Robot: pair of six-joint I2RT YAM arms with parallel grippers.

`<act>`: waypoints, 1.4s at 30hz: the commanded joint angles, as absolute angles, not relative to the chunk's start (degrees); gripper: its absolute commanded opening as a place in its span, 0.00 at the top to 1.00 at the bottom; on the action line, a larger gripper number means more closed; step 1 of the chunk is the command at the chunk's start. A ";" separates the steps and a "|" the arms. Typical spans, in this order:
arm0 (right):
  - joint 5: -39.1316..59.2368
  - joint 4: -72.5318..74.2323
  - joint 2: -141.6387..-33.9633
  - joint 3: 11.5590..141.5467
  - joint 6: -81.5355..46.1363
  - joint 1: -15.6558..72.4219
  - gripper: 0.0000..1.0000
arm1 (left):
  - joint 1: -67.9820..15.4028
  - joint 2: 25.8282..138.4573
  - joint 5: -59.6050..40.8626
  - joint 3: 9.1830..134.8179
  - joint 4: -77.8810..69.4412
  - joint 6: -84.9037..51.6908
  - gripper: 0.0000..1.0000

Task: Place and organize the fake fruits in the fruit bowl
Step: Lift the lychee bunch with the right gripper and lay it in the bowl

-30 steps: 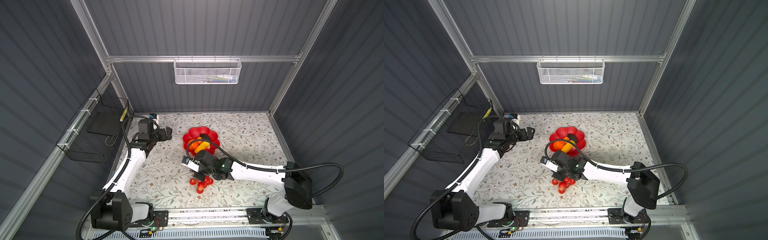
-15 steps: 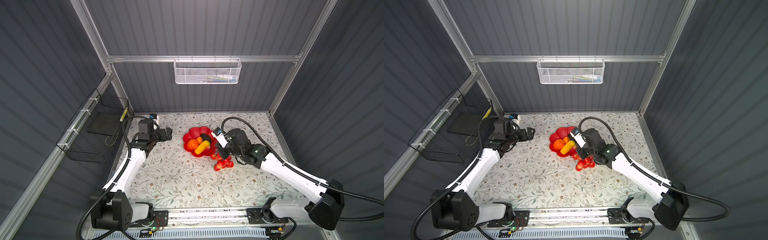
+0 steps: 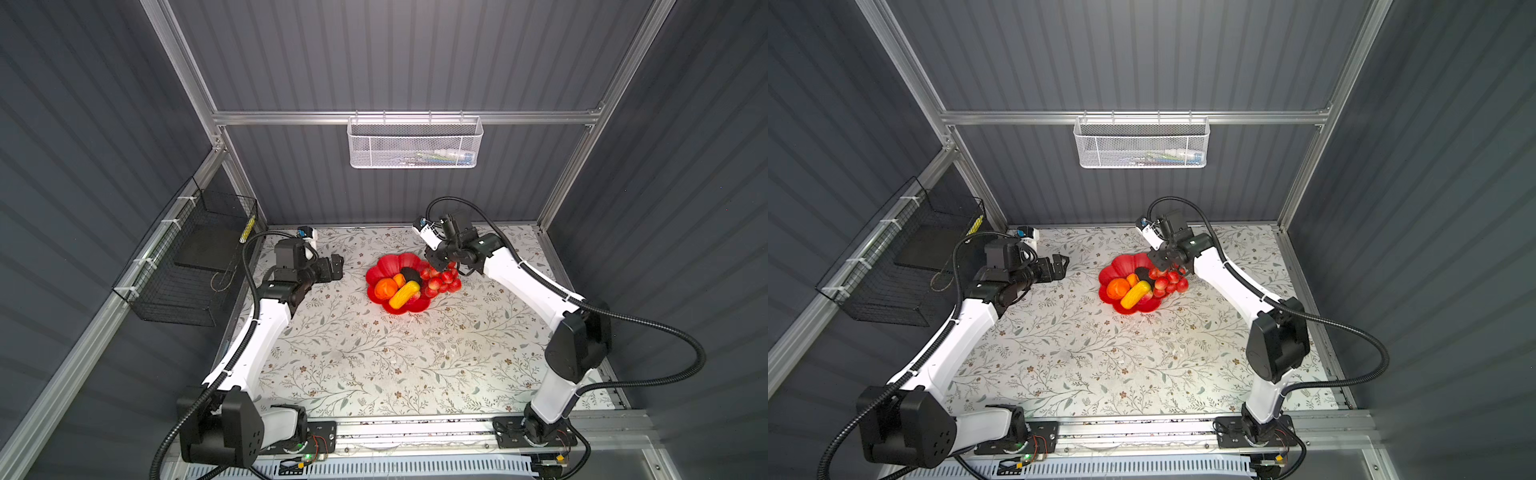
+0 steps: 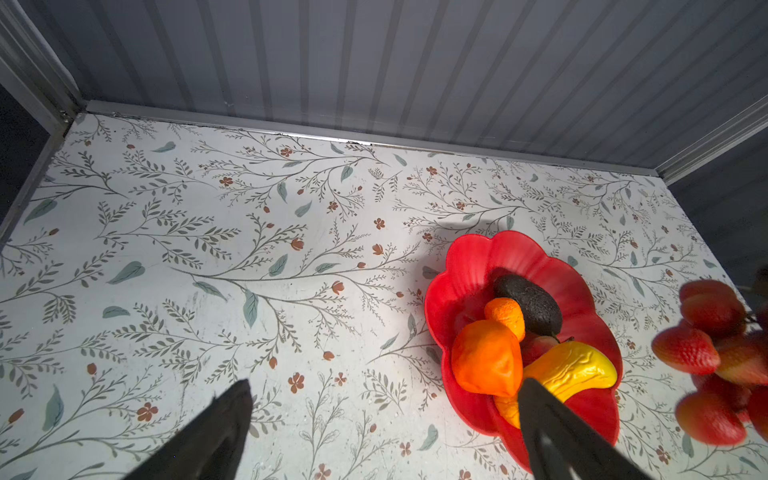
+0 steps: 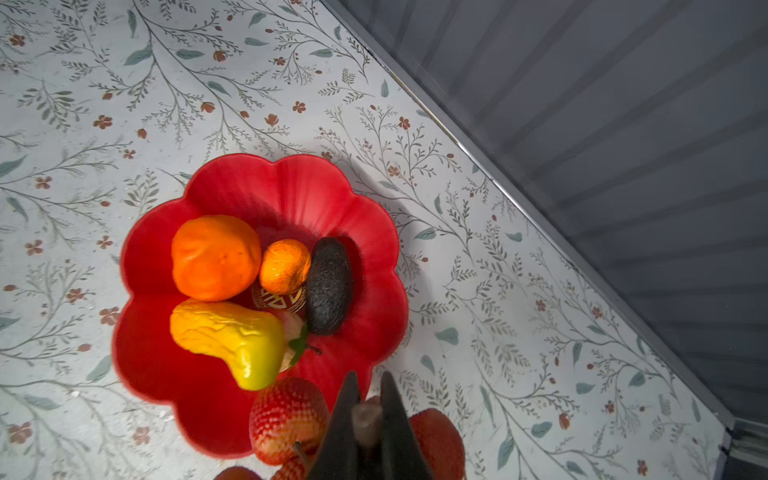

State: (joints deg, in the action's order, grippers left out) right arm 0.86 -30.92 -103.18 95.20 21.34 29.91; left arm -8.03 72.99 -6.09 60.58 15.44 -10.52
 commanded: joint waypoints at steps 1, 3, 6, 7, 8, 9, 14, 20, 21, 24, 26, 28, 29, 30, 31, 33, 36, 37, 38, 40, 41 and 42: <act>6.29 -33.50 -106.59 100.74 27.44 28.57 1.00 | -7.56 72.12 -6.77 60.17 16.17 -9.09 0.00; 6.60 -33.95 -110.02 103.82 29.33 28.56 1.00 | -7.56 72.15 -6.86 60.11 15.93 -9.22 0.00; 7.84 -35.72 -115.78 109.83 31.11 28.58 1.00 | -7.56 72.26 -6.77 60.13 16.08 -9.21 0.00; 9.35 -36.67 -117.57 111.97 31.57 28.65 1.00 | -7.56 72.33 -6.77 60.12 16.06 -9.12 0.00; 10.39 -37.10 -119.11 113.49 31.60 28.78 1.00 | -7.56 72.42 -6.72 60.15 16.05 -9.10 0.00; 11.25 -37.50 -120.74 115.19 31.81 29.00 1.00 | -7.56 72.47 -6.68 60.20 16.03 -9.13 0.00; 10.87 -39.60 -127.76 120.87 32.78 31.49 0.90 | -7.54 72.67 -6.55 60.19 16.04 -8.97 0.00; 13.97 -36.97 -128.84 121.15 29.51 33.47 0.70 | -7.55 72.82 -6.33 60.16 15.92 -8.90 0.00; 14.00 -36.84 -128.82 121.26 29.17 33.83 0.64 | -7.56 72.86 -6.33 60.21 16.02 -8.92 0.00; 13.16 -36.06 -128.22 121.21 26.76 34.30 0.37 | -7.56 72.86 -6.25 60.38 16.07 -8.89 0.00; 12.94 -34.99 -126.33 120.25 24.56 34.18 0.24 | -7.56 72.78 -6.08 60.33 16.06 -8.79 0.00; 12.83 -31.67 -122.94 117.26 22.31 33.74 0.11 | -7.55 72.60 -5.98 60.24 15.97 -8.79 0.00; 12.70 -29.38 -120.64 115.24 21.09 33.47 0.02 | -7.47 72.47 -5.98 60.23 15.89 -8.75 0.00; 12.42 -26.88 -118.16 112.97 20.04 33.17 0.01 | -7.47 72.29 -5.90 60.22 15.85 -8.63 0.00; 12.14 -24.67 -116.15 110.95 19.12 32.72 0.01 | -7.47 72.02 -5.84 60.33 15.76 -8.55 0.00; 12.02 -19.27 -110.71 106.01 16.79 31.84 0.01 | -7.47 70.80 -5.18 60.45 15.57 -8.81 0.00; 12.07 -11.65 -102.36 96.76 11.10 29.88 0.01 | -7.48 67.82 -4.14 58.31 11.71 -10.83 0.00; 11.87 -8.65 -99.58 93.06 8.82 29.08 0.01 | -7.47 66.63 -3.41 56.31 8.82 -12.03 0.00; 11.25 -5.06 -95.69 87.73 6.09 27.95 0.01 | -7.47 65.32 -2.90 53.86 4.80 -12.85 0.00; 8.88 2.30 -87.89 76.95 1.65 25.58 0.01 | -7.47 63.63 -1.06 48.96 -1.83 -13.56 0.00; 6.74 5.69 -83.35 70.98 -0.49 24.00 0.01 | -7.47 62.99 1.18 46.40 -4.95 -13.42 0.00; 4.41 8.01 -78.91 65.29 -2.08 22.45 0.01 | -7.47 62.47 4.16 43.63 -8.06 -12.97 0.00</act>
State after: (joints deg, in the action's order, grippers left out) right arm 9.78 -2.35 -85.47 75.88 6.70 25.28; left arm -7.86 63.31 -1.76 48.95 2.13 -11.88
